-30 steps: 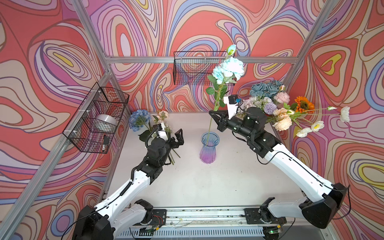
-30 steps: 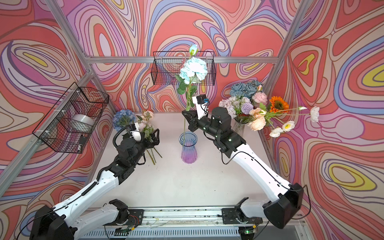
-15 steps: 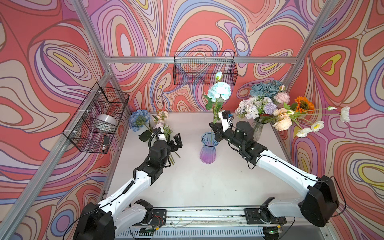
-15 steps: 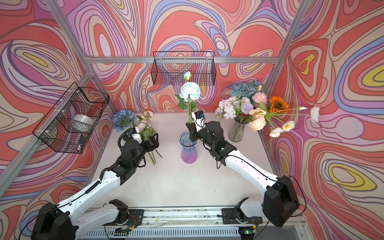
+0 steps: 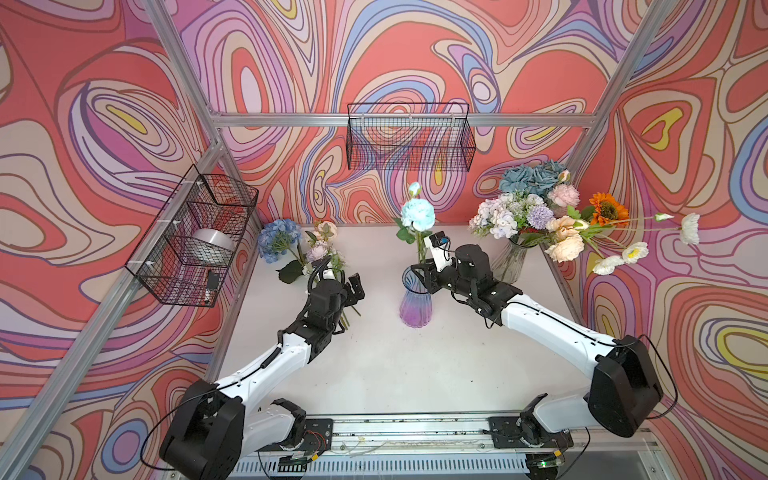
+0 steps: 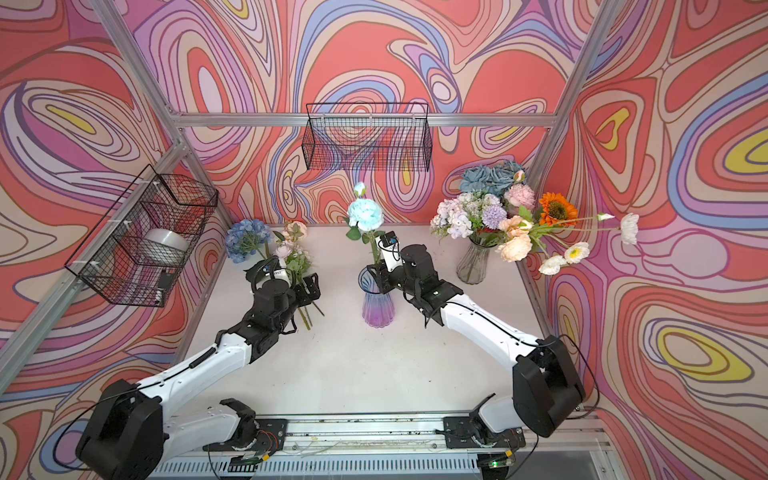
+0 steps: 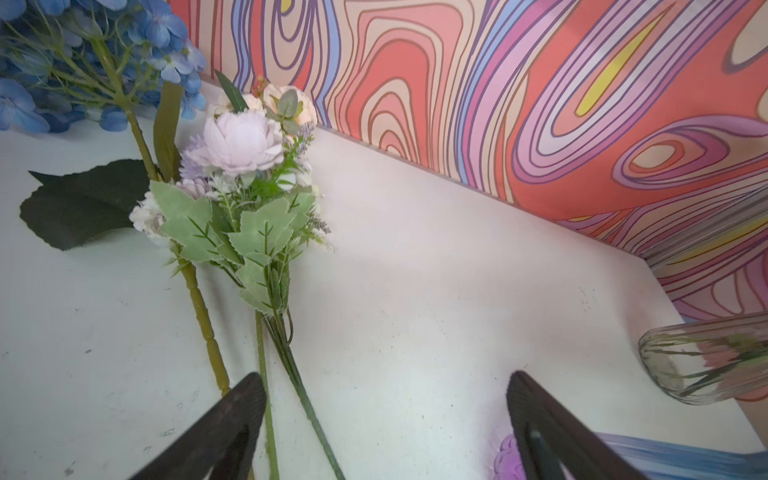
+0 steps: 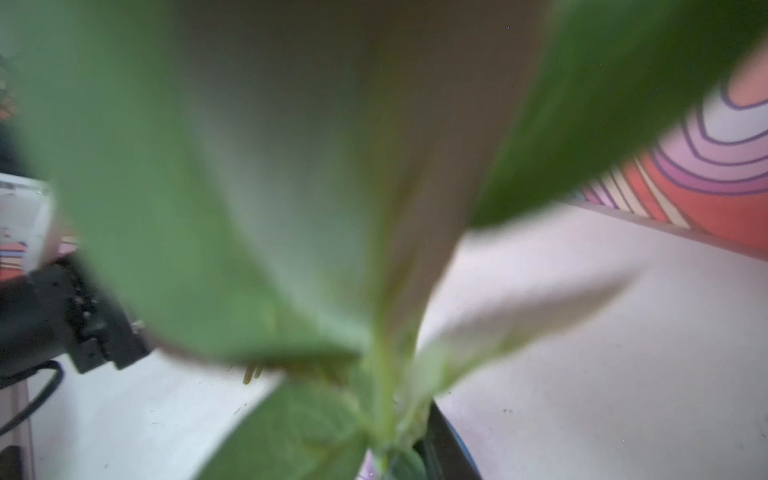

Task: Arrange the flowers into the vase
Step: 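Release the rose and draw the right gripper back while the left grasps the pink-lavender bunch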

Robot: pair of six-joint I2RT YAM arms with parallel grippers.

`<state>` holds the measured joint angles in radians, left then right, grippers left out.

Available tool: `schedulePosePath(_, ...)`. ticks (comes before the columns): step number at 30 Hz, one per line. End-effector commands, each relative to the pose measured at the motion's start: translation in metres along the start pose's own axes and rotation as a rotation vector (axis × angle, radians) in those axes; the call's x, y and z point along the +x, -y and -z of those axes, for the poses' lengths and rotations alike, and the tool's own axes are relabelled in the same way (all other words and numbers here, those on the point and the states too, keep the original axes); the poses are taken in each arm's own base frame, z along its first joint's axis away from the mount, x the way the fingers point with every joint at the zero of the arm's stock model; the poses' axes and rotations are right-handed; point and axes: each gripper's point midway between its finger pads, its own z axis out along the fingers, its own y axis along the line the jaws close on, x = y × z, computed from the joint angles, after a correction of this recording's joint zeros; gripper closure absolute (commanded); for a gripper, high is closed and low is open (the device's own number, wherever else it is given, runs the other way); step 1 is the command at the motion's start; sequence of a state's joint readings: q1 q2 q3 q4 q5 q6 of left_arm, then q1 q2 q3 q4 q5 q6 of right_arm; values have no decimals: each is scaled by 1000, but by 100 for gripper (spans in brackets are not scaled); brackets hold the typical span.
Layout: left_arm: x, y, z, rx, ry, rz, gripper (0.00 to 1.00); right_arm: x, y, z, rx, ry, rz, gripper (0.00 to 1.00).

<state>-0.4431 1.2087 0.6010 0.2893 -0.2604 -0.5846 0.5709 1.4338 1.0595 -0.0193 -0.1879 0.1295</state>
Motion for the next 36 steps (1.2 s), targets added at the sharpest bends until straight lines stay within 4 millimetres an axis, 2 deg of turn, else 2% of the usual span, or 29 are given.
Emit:
schedulePosePath(1, 9, -4, -10, -11, -16, 31, 19, 1, 4, 14, 51, -54, -5, 51)
schedulePosePath(3, 16, -7, -18, -30, -39, 39, 24, -9, 6, 24, 78, -37, 6, 44)
schedulePosePath(7, 27, -15, -32, -85, -78, 61, 27, -30, 13, 48, 157, 31, 30, 31)
schedulePosePath(9, 34, -17, -41, -106, -112, 58, 32, -42, 19, 63, 209, 84, 47, 25)
schedulePosePath(11, 41, -17, -48, -122, -141, 57, 33, -52, 25, 76, 258, 145, 65, 18)
schedulePosePath(14, 49, -19, -58, -149, -173, 65, 32, -62, 37, 94, 345, 234, 72, 2)
schedulePosePath(17, 57, -27, -65, -198, -193, 76, 31, -62, 49, 103, 420, 277, 64, 2)
schedulePosePath(21, 67, -38, -71, -254, -205, 101, 31, -51, 60, 100, 470, 259, 54, 1)
schedulePosePath(26, 80, -46, -82, -288, -232, 134, 33, -36, 64, 83, 471, 196, 58, 1)
schedulePosePath(29, 87, -51, -88, -315, -246, 138, 43, -33, 64, 75, 464, 169, 59, 2)
schedulePosePath(36, 103, -62, -101, -356, -274, 140, 53, -36, 63, 72, 459, 173, 69, 1)
